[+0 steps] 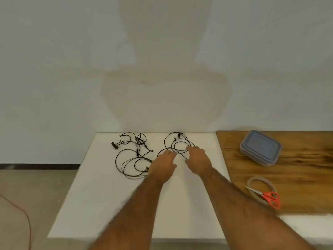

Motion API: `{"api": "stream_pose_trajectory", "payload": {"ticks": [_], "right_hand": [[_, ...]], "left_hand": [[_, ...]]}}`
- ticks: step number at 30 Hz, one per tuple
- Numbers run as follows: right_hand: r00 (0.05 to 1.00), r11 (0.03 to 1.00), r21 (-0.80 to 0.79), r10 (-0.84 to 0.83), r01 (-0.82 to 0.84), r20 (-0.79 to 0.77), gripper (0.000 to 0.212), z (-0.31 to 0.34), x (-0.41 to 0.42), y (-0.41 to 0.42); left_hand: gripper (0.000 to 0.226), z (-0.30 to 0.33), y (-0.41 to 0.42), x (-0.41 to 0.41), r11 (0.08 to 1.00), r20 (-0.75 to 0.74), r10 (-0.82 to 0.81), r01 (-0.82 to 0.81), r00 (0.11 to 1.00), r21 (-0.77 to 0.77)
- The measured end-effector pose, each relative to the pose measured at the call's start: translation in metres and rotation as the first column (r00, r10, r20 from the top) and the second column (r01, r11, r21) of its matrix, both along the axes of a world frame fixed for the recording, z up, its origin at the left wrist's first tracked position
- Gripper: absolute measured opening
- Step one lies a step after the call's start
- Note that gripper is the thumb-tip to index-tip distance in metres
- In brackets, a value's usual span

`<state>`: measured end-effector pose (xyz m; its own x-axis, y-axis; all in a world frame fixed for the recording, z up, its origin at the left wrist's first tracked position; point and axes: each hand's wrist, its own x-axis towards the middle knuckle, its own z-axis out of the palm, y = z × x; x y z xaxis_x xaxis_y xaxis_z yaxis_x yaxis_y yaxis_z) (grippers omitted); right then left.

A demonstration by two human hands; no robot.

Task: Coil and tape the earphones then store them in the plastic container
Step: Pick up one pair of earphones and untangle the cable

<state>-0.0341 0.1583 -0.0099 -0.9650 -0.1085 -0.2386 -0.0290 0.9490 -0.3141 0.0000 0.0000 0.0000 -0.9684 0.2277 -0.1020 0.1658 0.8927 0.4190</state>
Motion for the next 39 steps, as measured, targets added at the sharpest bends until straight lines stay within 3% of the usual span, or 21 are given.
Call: {"api": "stream_pose_trajectory", "payload": {"ticks": [4,8,11,16,21,28,32,35,39], "right_hand": [[0.998,0.983,0.178,0.050,-0.046,-0.022,0.043,-0.020,0.005,0.004],[0.994,0.973,0.230,0.019,0.007,-0.110,0.028,-0.031,0.022,0.012],[0.998,0.956,0.293,0.032,-0.016,-0.049,0.023,-0.030,0.041,0.016],[0.993,0.994,0.092,-0.074,0.066,0.087,0.022,0.008,0.060,0.033],[0.997,0.982,-0.177,-0.072,0.068,-0.015,0.014,0.103,0.058,0.049],[0.957,0.947,-0.314,-0.026,-0.069,-0.288,0.010,0.250,0.094,0.051],[0.917,0.930,-0.340,-0.009,-0.139,-0.399,0.008,0.317,0.128,0.049],[0.883,0.916,-0.353,0.001,-0.188,-0.468,0.008,0.367,0.157,0.045],[0.822,0.887,-0.384,-0.011,-0.255,-0.570,0.007,0.429,0.197,0.041]], "left_hand": [[0.059,-0.012,0.018,-0.002,0.999,0.087,-0.039,0.041,0.995,-0.022],[0.061,-0.026,0.022,0.008,0.996,0.139,-0.054,0.064,0.989,-0.067],[0.060,-0.026,0.028,0.025,0.993,0.181,-0.069,0.086,0.981,-0.086],[0.061,0.000,0.036,0.051,0.993,0.181,-0.072,0.088,0.981,-0.082],[0.060,0.059,0.037,0.070,0.996,0.077,-0.070,0.073,0.995,-0.043],[0.070,0.179,0.042,0.097,0.972,-0.074,0.103,-0.084,0.992,0.219],[0.073,0.246,0.048,0.115,0.936,-0.200,0.141,-0.064,0.970,0.346],[0.055,0.292,0.052,0.133,0.883,-0.282,0.183,-0.032,0.942,0.467],[0.025,0.350,0.053,0.169,0.729,-0.315,0.244,0.041,0.917,0.683]]}}
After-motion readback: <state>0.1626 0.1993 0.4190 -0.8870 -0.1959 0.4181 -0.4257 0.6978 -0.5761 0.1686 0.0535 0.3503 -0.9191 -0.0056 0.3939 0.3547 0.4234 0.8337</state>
